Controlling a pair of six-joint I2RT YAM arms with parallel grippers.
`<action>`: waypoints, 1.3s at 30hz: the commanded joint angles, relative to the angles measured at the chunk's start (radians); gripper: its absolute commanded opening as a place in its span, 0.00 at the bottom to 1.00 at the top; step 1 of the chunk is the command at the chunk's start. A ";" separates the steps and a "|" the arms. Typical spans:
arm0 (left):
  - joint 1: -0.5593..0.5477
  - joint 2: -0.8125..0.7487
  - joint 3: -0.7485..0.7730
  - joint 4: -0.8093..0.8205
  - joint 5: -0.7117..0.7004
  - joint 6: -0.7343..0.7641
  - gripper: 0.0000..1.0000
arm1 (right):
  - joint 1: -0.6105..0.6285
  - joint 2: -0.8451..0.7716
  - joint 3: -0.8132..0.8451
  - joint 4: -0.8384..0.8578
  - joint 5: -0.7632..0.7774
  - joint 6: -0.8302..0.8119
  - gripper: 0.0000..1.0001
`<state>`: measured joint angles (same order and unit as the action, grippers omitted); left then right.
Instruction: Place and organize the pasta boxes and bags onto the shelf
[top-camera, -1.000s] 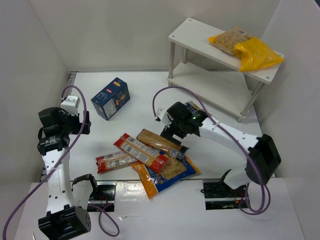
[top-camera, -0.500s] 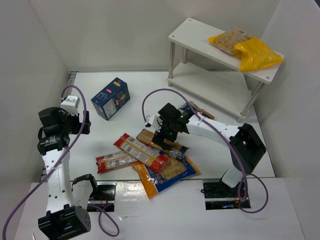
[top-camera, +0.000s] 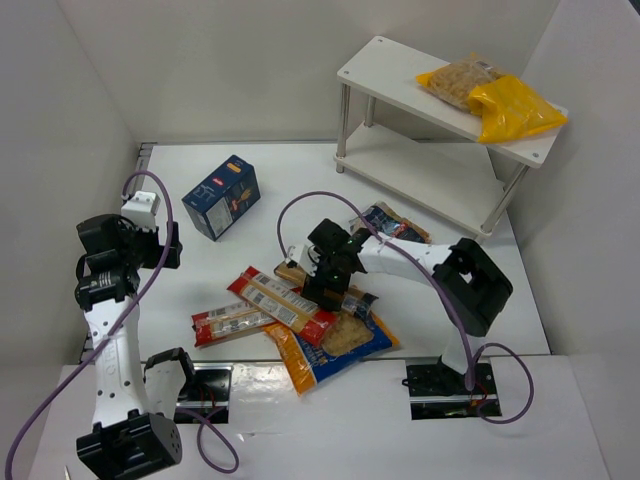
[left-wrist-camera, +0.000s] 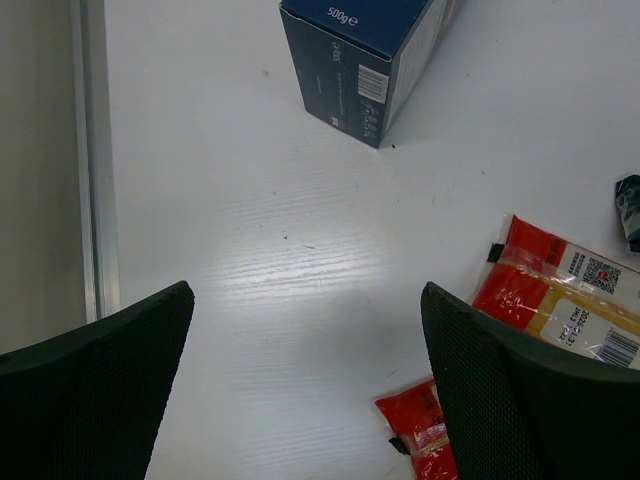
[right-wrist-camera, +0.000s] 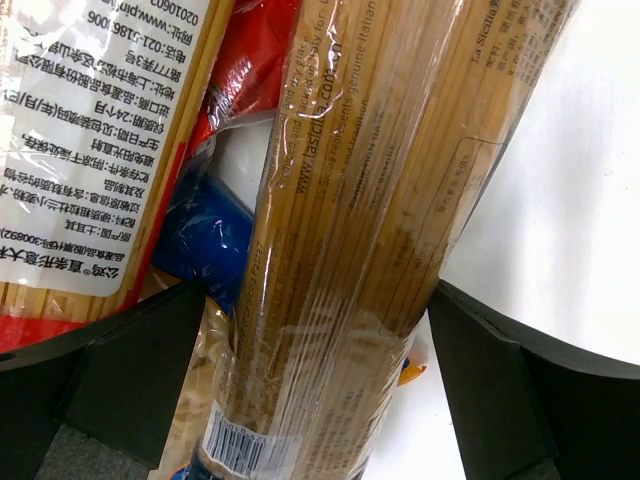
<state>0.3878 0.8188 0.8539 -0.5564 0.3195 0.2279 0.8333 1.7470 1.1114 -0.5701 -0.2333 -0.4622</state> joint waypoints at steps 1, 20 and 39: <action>0.006 -0.018 0.007 0.027 0.021 -0.021 1.00 | 0.009 0.074 -0.038 0.041 0.013 -0.013 0.99; 0.006 -0.027 -0.003 0.036 0.021 -0.012 1.00 | -0.059 -0.033 0.261 -0.007 0.198 -0.038 0.00; 0.006 -0.055 -0.003 0.036 0.039 -0.012 1.00 | -0.120 -0.057 0.242 0.188 0.655 0.180 0.00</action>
<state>0.3878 0.7822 0.8528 -0.5529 0.3382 0.2287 0.7254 1.7126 1.3193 -0.5526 0.2073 -0.3660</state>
